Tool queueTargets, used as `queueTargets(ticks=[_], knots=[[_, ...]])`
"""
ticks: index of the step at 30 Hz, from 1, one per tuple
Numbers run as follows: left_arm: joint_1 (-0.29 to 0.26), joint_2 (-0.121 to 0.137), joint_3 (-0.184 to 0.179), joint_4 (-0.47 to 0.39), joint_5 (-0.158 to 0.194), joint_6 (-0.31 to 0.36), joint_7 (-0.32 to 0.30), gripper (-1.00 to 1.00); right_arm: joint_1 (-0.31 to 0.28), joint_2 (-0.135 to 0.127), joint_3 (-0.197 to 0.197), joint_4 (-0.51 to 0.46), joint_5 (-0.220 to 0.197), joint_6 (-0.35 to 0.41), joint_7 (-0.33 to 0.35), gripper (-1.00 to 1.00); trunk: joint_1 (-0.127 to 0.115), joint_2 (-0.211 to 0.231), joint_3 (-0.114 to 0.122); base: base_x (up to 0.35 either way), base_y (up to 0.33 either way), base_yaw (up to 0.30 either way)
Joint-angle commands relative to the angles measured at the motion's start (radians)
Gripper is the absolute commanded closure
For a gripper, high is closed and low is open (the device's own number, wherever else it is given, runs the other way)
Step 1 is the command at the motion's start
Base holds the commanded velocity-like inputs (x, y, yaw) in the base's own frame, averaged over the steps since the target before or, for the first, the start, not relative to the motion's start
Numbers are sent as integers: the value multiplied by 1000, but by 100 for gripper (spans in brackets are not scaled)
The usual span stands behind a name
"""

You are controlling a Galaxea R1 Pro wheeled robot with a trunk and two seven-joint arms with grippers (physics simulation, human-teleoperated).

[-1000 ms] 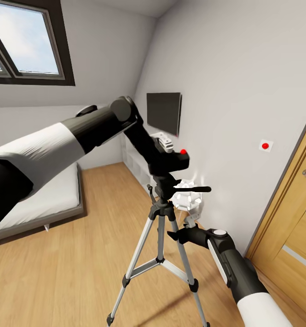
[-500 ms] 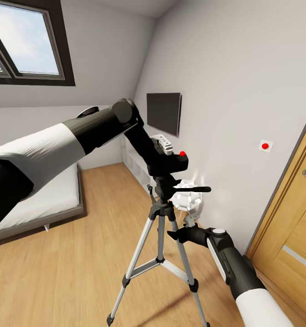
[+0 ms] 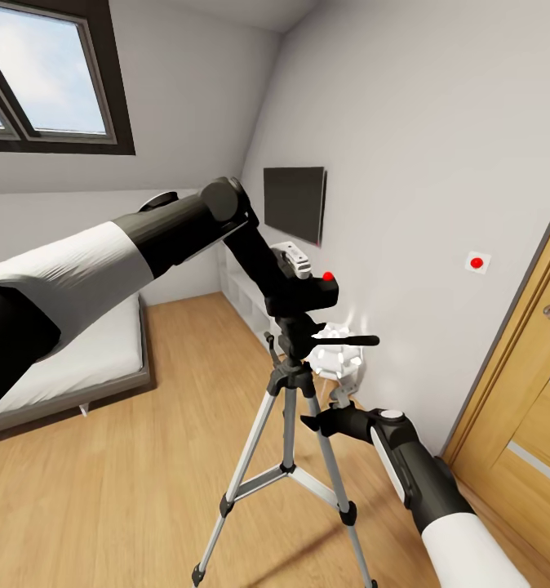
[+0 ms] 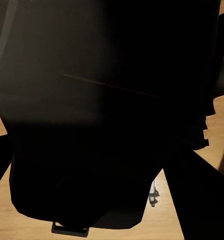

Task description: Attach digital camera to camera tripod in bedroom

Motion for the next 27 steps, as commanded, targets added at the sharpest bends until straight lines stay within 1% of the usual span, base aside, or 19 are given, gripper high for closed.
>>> queueTargets(ticks=[1, 12, 27], knots=[[0, 0, -6, 1, 0, 8, -5, 100, -1, 0, -1, 0, 11, 3, 7, -100, 1, -2, -3, 0, 0, 0], [0, 0, -7, 3, 0, 8, -5, 100, -18, 2, -1, 36, 11, 2, 7, -100, 1, -2, -3, 0, 0, 0], [0, -1, -1, 0, -2, 8, -5, 100, -23, 2, -1, 42, 11, 1, 6, -100, 1, -2, -3, 0, 0, 0]])
